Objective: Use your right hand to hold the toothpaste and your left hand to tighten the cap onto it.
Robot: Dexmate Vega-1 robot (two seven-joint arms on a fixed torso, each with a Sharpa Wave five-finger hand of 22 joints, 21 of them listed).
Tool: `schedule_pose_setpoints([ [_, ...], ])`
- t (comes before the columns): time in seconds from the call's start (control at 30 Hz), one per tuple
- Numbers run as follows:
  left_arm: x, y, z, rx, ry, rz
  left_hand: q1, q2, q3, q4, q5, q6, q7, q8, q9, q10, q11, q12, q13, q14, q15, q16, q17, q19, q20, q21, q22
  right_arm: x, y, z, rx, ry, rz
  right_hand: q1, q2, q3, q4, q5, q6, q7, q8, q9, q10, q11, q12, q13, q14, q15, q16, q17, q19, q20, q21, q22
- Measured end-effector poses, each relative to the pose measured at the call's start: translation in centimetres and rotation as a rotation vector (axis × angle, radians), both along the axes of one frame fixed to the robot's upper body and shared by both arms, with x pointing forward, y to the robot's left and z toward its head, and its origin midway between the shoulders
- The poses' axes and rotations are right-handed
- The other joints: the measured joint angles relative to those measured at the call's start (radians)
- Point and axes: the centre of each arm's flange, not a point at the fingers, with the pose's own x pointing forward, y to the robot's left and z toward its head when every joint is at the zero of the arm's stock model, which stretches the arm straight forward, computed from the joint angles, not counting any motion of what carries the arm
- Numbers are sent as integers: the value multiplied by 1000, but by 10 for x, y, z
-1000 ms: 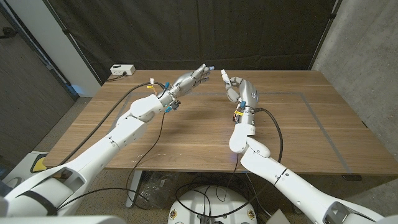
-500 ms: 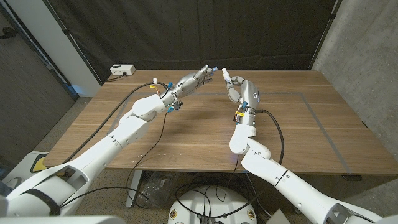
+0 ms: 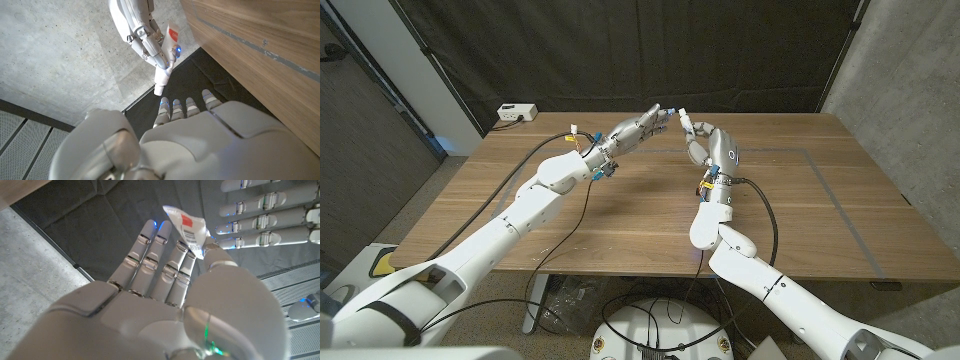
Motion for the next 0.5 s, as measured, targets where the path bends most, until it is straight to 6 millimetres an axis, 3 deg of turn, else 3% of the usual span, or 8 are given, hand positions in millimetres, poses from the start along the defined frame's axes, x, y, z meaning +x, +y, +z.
schedule_pose_setpoints([
  [0.5,-1,-7,2,3,0,-14,11,-10,0,0,0,5,5,0,0,5,5,0,0,3,3,0,0,0,0,0,0,1,-2,-1,4,-3,4,0,0,3,3,2,0,0,-3,1,0,0,-5,1,5,-5,-4,0,0,0,5,0],
])
